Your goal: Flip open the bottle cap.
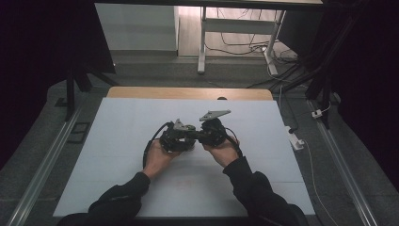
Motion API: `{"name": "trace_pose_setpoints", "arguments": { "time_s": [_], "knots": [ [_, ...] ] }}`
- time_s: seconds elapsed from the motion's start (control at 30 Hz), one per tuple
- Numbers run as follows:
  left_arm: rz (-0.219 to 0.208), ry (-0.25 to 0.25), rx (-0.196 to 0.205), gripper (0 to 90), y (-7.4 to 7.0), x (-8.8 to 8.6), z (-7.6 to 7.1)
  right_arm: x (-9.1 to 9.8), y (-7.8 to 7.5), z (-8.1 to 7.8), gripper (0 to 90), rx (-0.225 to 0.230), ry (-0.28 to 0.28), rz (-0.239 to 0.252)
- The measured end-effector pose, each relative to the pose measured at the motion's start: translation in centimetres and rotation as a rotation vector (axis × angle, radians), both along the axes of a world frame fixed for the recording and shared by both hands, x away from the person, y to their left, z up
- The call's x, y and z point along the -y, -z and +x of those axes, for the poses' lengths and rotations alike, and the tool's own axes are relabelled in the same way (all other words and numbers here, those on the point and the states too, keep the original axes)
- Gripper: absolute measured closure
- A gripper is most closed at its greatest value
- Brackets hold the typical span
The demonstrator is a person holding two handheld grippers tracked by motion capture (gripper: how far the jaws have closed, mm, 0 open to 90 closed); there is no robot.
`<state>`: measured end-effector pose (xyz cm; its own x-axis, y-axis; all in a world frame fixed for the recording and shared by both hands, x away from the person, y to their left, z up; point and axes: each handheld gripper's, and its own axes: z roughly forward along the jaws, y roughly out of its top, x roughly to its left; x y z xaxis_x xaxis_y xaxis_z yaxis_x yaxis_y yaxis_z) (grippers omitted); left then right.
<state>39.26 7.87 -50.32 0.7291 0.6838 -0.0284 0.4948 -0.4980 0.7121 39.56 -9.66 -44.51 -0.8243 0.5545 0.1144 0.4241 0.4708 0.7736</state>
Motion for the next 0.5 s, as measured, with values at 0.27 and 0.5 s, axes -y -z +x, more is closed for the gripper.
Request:
{"name": "trace_pose_setpoints", "arguments": {
  "time_s": [0.27,0.5],
  "knots": [
    [-0.004,-0.002,-0.001,53.9,0.02,0.02,0.00,0.03,-0.36,0.25,89.6,0.014,0.008,0.006],
    [-0.004,-0.004,0.003,53.9,0.04,0.07,-0.02,0.14,-0.76,0.70,89.6,0.027,0.021,0.013]
  ]
}}
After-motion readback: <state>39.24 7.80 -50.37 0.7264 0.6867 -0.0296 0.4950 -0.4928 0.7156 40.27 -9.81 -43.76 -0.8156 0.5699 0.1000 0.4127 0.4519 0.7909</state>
